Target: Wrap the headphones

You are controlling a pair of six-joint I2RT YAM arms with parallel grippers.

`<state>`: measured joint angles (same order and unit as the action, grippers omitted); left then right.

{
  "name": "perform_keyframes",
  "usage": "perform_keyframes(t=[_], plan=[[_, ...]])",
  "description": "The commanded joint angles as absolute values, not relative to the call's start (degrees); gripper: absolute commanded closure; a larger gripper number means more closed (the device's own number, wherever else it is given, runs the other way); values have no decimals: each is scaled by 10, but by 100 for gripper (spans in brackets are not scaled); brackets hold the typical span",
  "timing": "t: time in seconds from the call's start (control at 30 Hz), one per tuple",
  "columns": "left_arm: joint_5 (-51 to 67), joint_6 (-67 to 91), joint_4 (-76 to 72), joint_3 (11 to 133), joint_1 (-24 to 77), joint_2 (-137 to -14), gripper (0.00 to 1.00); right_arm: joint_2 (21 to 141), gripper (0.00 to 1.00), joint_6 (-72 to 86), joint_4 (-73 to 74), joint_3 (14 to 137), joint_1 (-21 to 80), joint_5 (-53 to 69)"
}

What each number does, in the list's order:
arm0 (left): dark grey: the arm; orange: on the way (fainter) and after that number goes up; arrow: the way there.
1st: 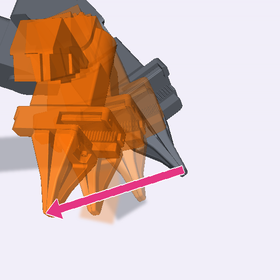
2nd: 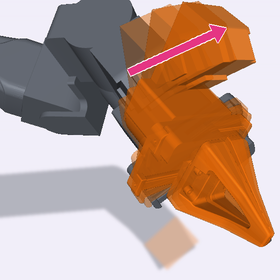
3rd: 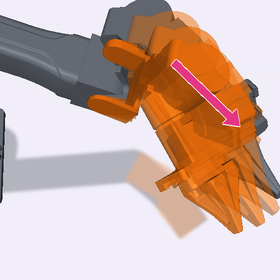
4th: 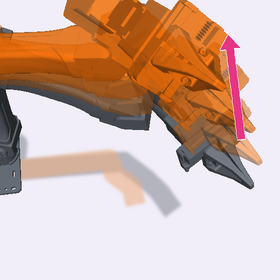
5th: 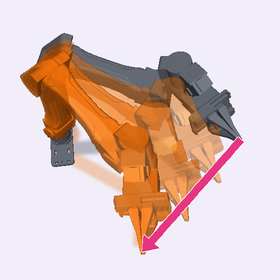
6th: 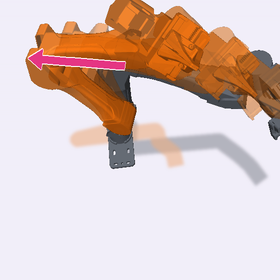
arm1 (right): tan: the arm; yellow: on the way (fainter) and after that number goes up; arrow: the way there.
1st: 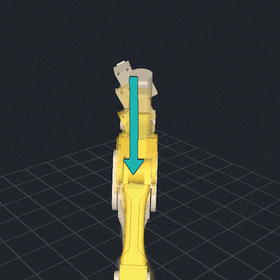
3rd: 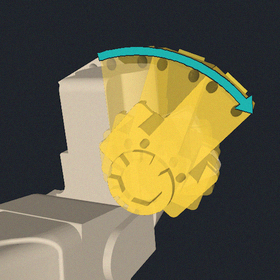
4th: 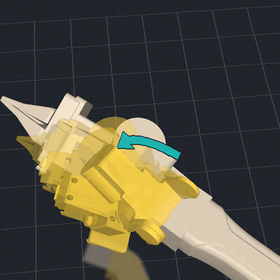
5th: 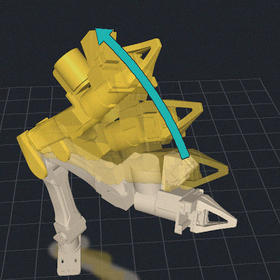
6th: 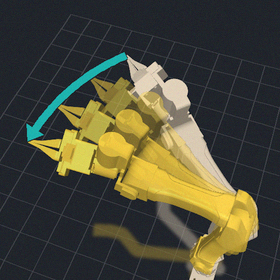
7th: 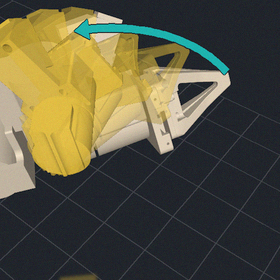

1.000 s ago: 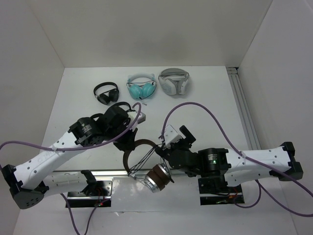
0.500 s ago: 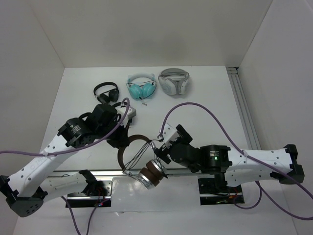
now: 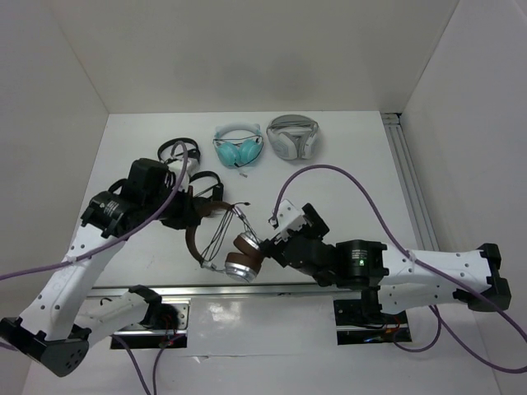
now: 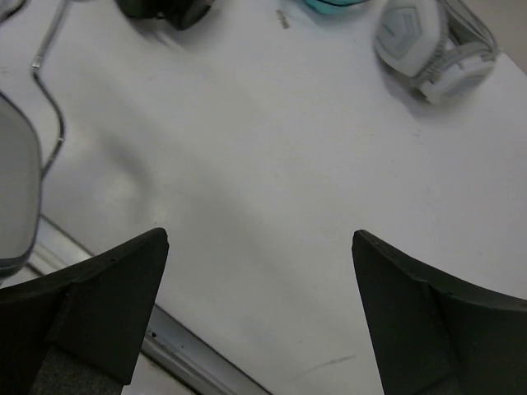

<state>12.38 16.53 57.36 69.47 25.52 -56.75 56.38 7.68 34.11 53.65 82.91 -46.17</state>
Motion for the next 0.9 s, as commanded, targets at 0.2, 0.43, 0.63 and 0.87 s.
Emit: perform_keyframes(t=[0.2, 0.43, 0.63, 0.87], plan=[[110, 234, 515, 715, 179, -552, 100, 638, 0, 222, 422, 583, 775, -690], [11, 321, 497, 643, 139, -514, 100, 589, 0, 340, 501, 620, 751, -751], [-69, 403, 491, 563, 139, -478, 100, 519, 0, 278, 421, 587, 751, -698], [-148, 482, 499, 533, 121, -452, 100, 536, 0, 271, 415, 581, 751, -669]])
